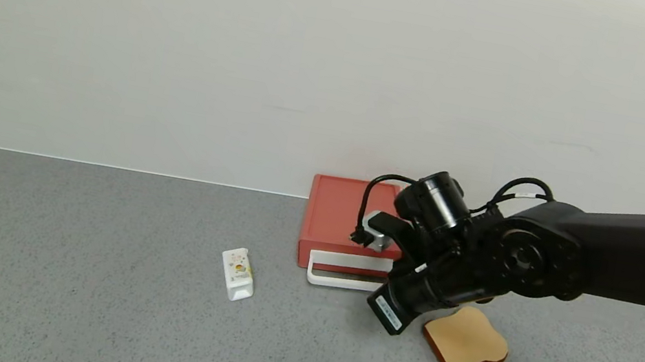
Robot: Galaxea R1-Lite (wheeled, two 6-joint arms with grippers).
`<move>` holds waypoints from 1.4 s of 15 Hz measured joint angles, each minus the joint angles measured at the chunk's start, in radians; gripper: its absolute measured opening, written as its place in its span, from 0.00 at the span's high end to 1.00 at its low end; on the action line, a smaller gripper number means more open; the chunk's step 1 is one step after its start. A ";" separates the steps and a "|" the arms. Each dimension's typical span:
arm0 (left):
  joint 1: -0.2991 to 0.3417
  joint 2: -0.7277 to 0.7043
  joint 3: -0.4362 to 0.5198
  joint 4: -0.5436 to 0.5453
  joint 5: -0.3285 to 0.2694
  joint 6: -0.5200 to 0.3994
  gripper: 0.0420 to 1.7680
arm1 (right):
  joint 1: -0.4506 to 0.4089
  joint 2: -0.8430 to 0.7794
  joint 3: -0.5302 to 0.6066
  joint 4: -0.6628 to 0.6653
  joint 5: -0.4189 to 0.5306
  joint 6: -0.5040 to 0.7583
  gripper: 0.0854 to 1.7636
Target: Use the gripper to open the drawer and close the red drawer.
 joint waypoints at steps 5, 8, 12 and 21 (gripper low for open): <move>0.000 0.000 0.000 0.000 0.000 0.000 0.03 | -0.068 -0.157 0.141 -0.013 0.026 0.002 0.78; 0.000 0.000 0.000 0.000 0.000 0.000 0.03 | -0.098 -0.229 0.204 -0.032 0.037 0.020 0.55; 0.000 0.000 0.000 0.000 0.000 0.000 0.03 | -0.139 -0.333 0.316 -0.127 0.064 0.023 0.34; 0.000 0.000 0.000 0.000 0.002 -0.002 0.03 | -0.231 -0.654 0.523 -0.171 0.067 0.027 0.13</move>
